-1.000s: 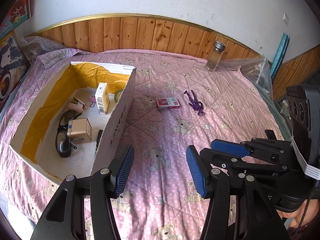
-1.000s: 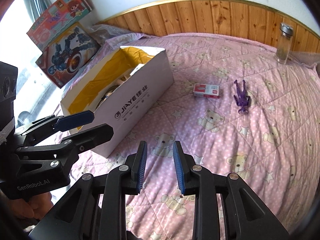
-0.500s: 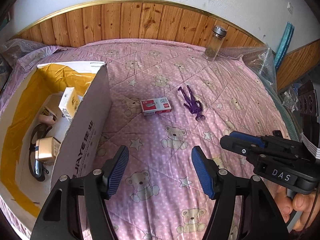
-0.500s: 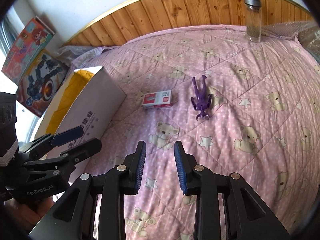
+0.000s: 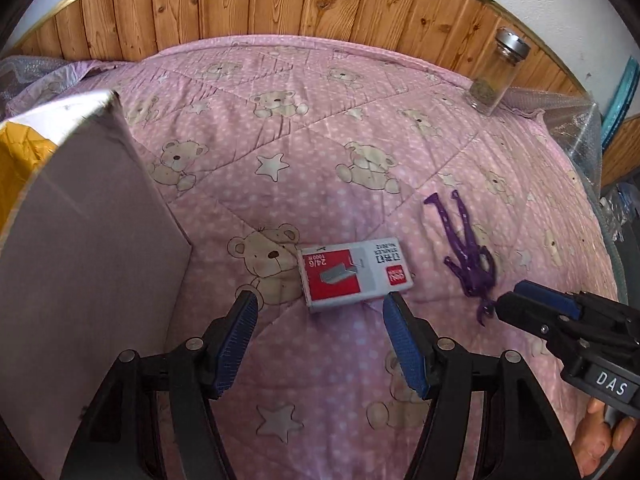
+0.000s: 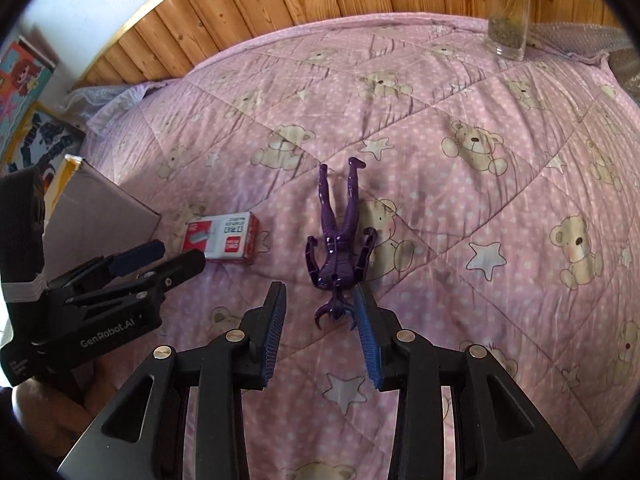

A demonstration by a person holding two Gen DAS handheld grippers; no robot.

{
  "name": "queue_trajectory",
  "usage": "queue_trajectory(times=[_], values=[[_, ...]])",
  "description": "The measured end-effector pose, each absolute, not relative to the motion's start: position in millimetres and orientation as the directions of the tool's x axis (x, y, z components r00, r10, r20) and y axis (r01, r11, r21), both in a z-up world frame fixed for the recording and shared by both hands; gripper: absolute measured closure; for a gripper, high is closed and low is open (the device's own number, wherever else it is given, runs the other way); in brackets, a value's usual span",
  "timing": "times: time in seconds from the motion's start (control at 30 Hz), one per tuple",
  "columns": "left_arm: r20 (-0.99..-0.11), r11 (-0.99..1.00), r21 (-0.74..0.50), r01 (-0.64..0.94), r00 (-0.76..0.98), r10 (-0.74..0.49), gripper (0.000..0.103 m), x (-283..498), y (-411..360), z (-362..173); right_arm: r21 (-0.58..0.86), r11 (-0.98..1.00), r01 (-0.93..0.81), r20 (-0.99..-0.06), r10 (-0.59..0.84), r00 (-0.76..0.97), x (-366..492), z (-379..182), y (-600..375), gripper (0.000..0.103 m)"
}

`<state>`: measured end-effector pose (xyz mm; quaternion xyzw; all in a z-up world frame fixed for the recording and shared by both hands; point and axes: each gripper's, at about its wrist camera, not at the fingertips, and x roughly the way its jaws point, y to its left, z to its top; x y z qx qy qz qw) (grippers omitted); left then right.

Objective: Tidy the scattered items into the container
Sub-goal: 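Grasp the red staples box with the left tool while the right tool grasps the purple figure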

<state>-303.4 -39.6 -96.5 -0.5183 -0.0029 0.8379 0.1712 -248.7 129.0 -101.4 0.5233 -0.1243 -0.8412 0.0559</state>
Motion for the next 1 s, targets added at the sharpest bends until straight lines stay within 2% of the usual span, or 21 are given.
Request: queue_trajectory(times=[0.07, 0.17, 0.2, 0.37, 0.53, 0.73, 0.87, 1.0], values=[[-0.868, -0.934, -0.227, -0.275, -0.377, 0.322, 0.037, -308.6, -37.5, -109.0, 0.242, -0.969, -0.039, -0.878, -0.202, -0.434, -254.1, -110.0, 135.0, 0.065], [-0.813, -0.817, -0.415, -0.401, -0.241, 0.531, 0.037, -296.5, -21.1, -107.9, 0.221, -0.972, -0.074, -0.879, -0.166, -0.447, -257.8, -114.1, 151.2, 0.065], [-0.804, -0.805, -0.422, -0.418, -0.238, 0.545, 0.038, -290.9, -18.7, -103.1, 0.218, -0.973, -0.079, -0.877, -0.159, -0.454, -259.0, -113.1, 154.8, 0.065], [-0.799, -0.871, -0.269, -0.412, -0.409, 0.440, 0.038, -291.1, -26.7, -85.0, 0.234, -0.972, -0.020, -0.857, -0.197, -0.475, -270.3, -106.0, 149.0, 0.065], [-0.817, -0.847, -0.274, -0.455, -0.355, 0.455, 0.038, -310.1, -10.4, -103.6, 0.206, -0.978, 0.020, -0.873, -0.193, -0.447, -292.6, -124.1, 134.4, 0.064], [-0.837, -0.852, -0.131, -0.507, -0.403, 0.369, 0.037, -307.8, 11.7, -116.4, 0.130, -0.990, 0.059, -0.871, -0.142, -0.469, -298.2, -126.4, 125.0, 0.067], [-0.837, -0.867, -0.103, -0.487, -0.429, 0.340, 0.064, -310.7, 5.3, -114.8, 0.180, -0.983, 0.027, -0.863, -0.171, -0.475, -295.8, -125.1, 134.2, 0.070], [-0.832, -0.872, -0.158, -0.463, -0.414, 0.370, 0.064, -312.8, -5.8, -110.5, 0.224, -0.975, -0.010, -0.853, -0.191, -0.486, -293.4, -120.1, 139.0, 0.070]])
